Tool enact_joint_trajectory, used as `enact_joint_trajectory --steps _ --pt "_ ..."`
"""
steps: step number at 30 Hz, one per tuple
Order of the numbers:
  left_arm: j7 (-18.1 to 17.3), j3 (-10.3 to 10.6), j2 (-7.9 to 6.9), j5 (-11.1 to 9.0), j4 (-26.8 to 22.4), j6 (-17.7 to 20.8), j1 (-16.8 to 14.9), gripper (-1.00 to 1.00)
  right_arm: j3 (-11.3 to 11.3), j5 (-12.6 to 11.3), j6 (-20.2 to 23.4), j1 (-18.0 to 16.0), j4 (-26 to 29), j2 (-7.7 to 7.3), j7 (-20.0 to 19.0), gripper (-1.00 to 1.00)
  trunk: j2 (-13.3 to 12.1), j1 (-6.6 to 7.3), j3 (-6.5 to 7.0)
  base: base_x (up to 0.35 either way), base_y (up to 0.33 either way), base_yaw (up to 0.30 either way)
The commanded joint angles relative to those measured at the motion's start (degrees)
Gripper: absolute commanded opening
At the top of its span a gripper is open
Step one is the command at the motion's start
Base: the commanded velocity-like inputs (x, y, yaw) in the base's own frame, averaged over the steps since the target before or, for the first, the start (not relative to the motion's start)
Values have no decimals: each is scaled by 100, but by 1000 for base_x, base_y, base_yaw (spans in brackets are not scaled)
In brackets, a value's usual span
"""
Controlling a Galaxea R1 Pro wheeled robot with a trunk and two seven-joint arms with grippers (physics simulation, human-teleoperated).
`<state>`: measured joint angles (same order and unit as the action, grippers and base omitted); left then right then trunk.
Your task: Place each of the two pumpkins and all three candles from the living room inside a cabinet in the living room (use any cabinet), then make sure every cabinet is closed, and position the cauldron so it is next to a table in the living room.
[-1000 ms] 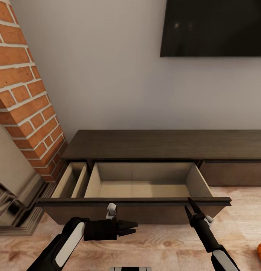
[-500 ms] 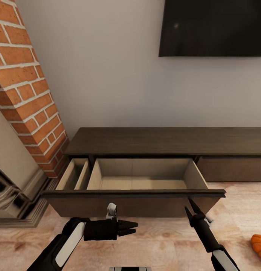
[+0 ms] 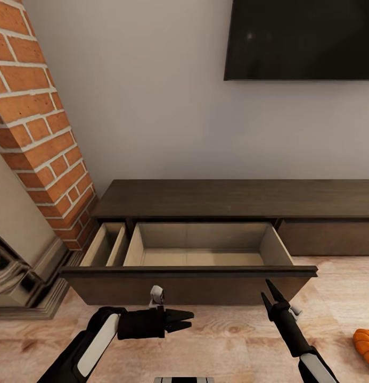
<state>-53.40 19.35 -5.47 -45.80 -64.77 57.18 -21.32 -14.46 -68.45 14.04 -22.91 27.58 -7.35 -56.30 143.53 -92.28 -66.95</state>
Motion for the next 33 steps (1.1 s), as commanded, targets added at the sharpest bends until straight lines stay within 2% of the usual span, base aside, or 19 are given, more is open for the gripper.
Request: enact_joint_trajectory --steps 1,6,20,24,29,33 --pt "-10 8 -16 -32 0 21 -4 100 -2 -45 59 -3 -5 0 -10 100 2 1 -4 0 0 0" --pt "-12 8 -68 -83 0 21 -4 100 4 -32 64 -3 -9 -3 13 100 2 1 -4 0 0 0" --pt "-13 4 -68 -96 8 21 -7 100 4 6 81 -3 -3 -9 77 100 -17 37 306 0 0 0" --pt "-11 7 -61 -96 8 21 -12 100 4 10 367 -3 2 -90 89 100 -22 48 394 0 0 0" --pt "-10 7 -60 -95 8 21 -12 100 4 6 463 -3 2 -125 58 100 -29 60 505 0 0 0" --pt "-6 7 -60 -90 8 21 -13 100 4 7 477 -3 1 -171 48 100 -189 148 577 0 0 0"
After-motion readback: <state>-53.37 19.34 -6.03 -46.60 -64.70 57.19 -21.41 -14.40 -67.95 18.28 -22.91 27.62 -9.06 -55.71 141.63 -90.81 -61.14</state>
